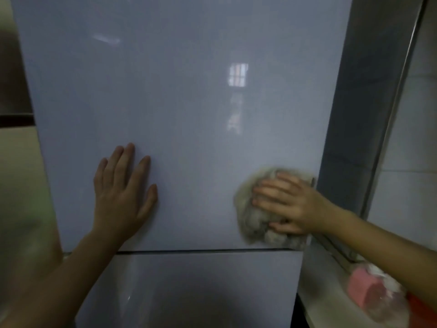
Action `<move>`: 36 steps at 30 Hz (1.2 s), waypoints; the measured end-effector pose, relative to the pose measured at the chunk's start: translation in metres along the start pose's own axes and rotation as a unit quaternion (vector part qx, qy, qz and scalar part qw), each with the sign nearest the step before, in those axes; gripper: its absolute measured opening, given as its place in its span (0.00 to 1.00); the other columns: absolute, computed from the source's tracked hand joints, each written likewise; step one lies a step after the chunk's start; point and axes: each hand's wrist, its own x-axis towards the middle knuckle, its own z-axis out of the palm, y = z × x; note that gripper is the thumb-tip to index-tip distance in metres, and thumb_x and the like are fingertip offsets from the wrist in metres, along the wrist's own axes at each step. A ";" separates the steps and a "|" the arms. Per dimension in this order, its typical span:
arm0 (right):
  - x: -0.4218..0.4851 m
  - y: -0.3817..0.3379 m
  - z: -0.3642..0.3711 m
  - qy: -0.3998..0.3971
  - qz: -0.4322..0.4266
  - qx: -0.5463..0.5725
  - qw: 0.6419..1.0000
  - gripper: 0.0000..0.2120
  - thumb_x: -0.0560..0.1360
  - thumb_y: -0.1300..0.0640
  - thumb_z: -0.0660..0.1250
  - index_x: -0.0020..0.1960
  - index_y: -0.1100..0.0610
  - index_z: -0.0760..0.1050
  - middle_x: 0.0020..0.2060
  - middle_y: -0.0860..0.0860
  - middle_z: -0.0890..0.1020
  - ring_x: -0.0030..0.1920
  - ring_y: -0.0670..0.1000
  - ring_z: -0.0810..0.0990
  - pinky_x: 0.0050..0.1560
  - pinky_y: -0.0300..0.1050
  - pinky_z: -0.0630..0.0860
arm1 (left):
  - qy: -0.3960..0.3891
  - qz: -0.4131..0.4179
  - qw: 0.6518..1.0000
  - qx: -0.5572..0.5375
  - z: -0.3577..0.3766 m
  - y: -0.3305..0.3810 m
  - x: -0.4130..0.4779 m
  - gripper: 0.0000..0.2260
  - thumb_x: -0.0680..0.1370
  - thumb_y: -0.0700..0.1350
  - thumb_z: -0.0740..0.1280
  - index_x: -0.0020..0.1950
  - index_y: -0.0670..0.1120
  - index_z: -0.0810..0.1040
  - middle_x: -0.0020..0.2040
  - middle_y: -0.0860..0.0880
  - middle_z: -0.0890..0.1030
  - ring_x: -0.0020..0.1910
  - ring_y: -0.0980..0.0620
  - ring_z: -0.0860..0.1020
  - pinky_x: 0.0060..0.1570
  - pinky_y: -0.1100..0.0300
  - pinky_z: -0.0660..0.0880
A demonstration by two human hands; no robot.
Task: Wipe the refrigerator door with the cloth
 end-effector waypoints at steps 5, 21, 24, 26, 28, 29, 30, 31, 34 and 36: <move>0.044 0.104 -0.053 0.064 0.125 -0.057 0.989 0.29 0.77 0.43 0.68 0.72 0.58 0.75 0.71 0.61 0.75 0.73 0.64 0.70 0.73 0.66 0.67 | 0.006 -0.003 1.000 -0.009 0.000 0.006 0.007 0.25 0.81 0.52 0.60 0.73 0.39 0.73 0.77 0.34 0.66 0.76 0.33 0.65 0.74 0.35 0.61; -0.025 -0.038 0.011 -0.019 0.027 0.014 0.999 0.26 0.75 0.44 0.70 0.70 0.53 0.78 0.71 0.55 0.77 0.73 0.57 0.72 0.79 0.57 0.60 | 0.012 0.029 0.999 -0.023 0.002 0.010 0.012 0.22 0.81 0.48 0.62 0.71 0.38 0.74 0.76 0.33 0.67 0.75 0.33 0.67 0.73 0.35 0.62; -0.050 -0.071 0.024 -0.067 -0.021 0.008 0.998 0.25 0.76 0.44 0.70 0.71 0.50 0.76 0.73 0.51 0.75 0.74 0.53 0.72 0.79 0.54 0.60 | 0.010 0.027 0.999 -0.023 0.003 0.009 0.011 0.22 0.81 0.49 0.62 0.72 0.38 0.74 0.77 0.33 0.67 0.76 0.33 0.66 0.74 0.35 0.61; -0.049 -0.069 0.023 -0.064 -0.020 0.004 0.998 0.25 0.76 0.44 0.70 0.71 0.50 0.76 0.73 0.51 0.75 0.74 0.52 0.72 0.78 0.54 0.63 | 0.007 0.024 0.999 -0.026 0.004 0.010 0.011 0.23 0.81 0.49 0.62 0.72 0.38 0.74 0.77 0.34 0.67 0.76 0.33 0.65 0.74 0.36 0.61; -0.038 -0.056 0.017 -0.044 -0.002 0.008 0.999 0.26 0.76 0.43 0.70 0.71 0.51 0.76 0.72 0.51 0.76 0.74 0.53 0.72 0.77 0.55 0.64 | 0.003 0.023 0.999 -0.031 0.003 0.011 0.012 0.23 0.81 0.49 0.62 0.72 0.38 0.73 0.77 0.34 0.67 0.76 0.34 0.65 0.75 0.36 0.60; -0.030 -0.046 0.013 -0.032 0.009 0.011 0.999 0.26 0.76 0.43 0.70 0.71 0.52 0.76 0.71 0.52 0.77 0.73 0.54 0.72 0.77 0.55 0.63 | 0.001 0.022 0.999 -0.034 0.003 0.011 0.012 0.23 0.81 0.49 0.62 0.72 0.38 0.74 0.77 0.34 0.67 0.76 0.34 0.65 0.75 0.36 0.60; -0.021 -0.034 0.007 -0.020 0.023 0.012 0.999 0.26 0.76 0.43 0.70 0.71 0.53 0.76 0.71 0.53 0.77 0.73 0.54 0.71 0.77 0.55 0.63 | -0.002 0.022 0.999 -0.035 0.001 0.010 0.014 0.22 0.81 0.49 0.62 0.72 0.38 0.74 0.76 0.33 0.67 0.76 0.33 0.66 0.75 0.36 0.60; -0.010 -0.022 0.001 -0.010 0.037 0.010 0.999 0.27 0.76 0.43 0.70 0.72 0.53 0.76 0.71 0.54 0.77 0.74 0.55 0.71 0.77 0.56 0.63 | -0.003 0.022 0.999 -0.034 -0.001 0.009 0.015 0.22 0.81 0.48 0.62 0.71 0.38 0.75 0.76 0.33 0.68 0.75 0.33 0.67 0.74 0.36 0.61; 0.029 0.024 -0.018 0.023 0.072 0.002 0.997 0.27 0.76 0.43 0.70 0.71 0.55 0.76 0.72 0.56 0.76 0.74 0.57 0.70 0.77 0.59 0.64 | -0.009 0.024 0.999 -0.033 -0.008 0.003 0.028 0.21 0.81 0.48 0.63 0.70 0.38 0.76 0.75 0.33 0.69 0.74 0.32 0.69 0.72 0.36 0.63; 0.058 0.054 -0.031 0.046 0.091 -0.003 0.995 0.27 0.77 0.43 0.70 0.71 0.55 0.77 0.72 0.57 0.75 0.74 0.58 0.69 0.77 0.60 0.63 | -0.015 0.020 0.999 -0.033 -0.013 0.000 0.042 0.21 0.80 0.48 0.63 0.70 0.37 0.76 0.75 0.33 0.69 0.74 0.32 0.69 0.72 0.36 0.63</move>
